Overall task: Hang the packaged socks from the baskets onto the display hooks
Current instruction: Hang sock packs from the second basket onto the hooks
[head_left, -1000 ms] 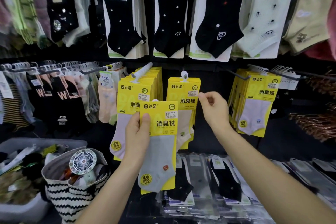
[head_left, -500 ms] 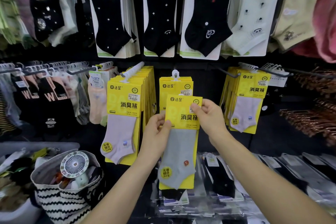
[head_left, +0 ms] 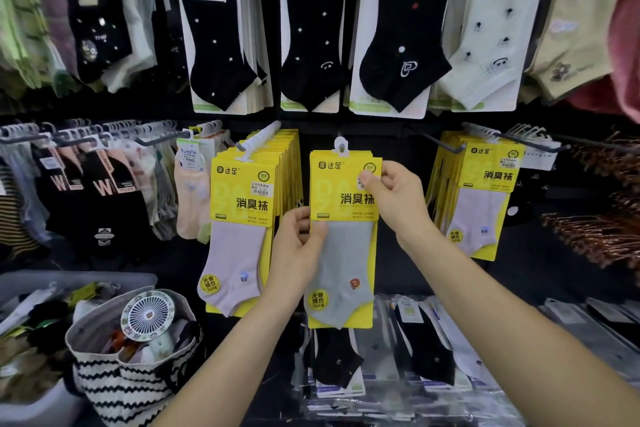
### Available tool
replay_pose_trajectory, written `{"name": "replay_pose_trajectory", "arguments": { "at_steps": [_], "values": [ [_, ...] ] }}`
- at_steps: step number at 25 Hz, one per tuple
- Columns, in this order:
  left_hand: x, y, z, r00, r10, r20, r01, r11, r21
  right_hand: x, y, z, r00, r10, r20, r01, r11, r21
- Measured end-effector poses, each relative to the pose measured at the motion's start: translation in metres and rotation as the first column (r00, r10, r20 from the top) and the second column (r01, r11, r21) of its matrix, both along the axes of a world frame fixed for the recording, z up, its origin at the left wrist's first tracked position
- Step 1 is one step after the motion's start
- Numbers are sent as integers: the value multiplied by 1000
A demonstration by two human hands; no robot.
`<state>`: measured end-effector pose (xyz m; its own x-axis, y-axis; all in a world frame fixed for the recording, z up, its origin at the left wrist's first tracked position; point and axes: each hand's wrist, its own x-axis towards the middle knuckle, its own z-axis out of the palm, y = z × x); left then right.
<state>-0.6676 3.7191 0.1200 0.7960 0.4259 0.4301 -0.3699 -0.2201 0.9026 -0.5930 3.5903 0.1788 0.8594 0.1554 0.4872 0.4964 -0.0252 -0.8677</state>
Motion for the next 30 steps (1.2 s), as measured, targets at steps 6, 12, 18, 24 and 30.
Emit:
{"name": "replay_pose_trajectory", "arguments": {
  "at_steps": [6, 12, 18, 24, 30],
  "values": [
    [0, -1, 3, 996, -88, 14, 87, 995, 53, 1, -12, 22, 985, 137, -105, -146, 986, -86],
    [1, -4, 4, 994, -113, 0, 113, 992, 50, 9, -18, 49, 986, 140, -92, -163, 926, -342],
    [1, -5, 10, 995, -92, -43, 95, 992, 80, 13, -13, 48, 1000, 11, -29, -19, 956, -292],
    [11, -3, 24, 999, -13, -40, 16, 997, 72, 19, 11, 63, 971, -150, 185, 203, 928, -312],
    [17, -2, 15, 986, 67, -154, -58, 996, 64, 20, 17, 51, 954, -213, 212, 274, 906, -323]
  ]
}}
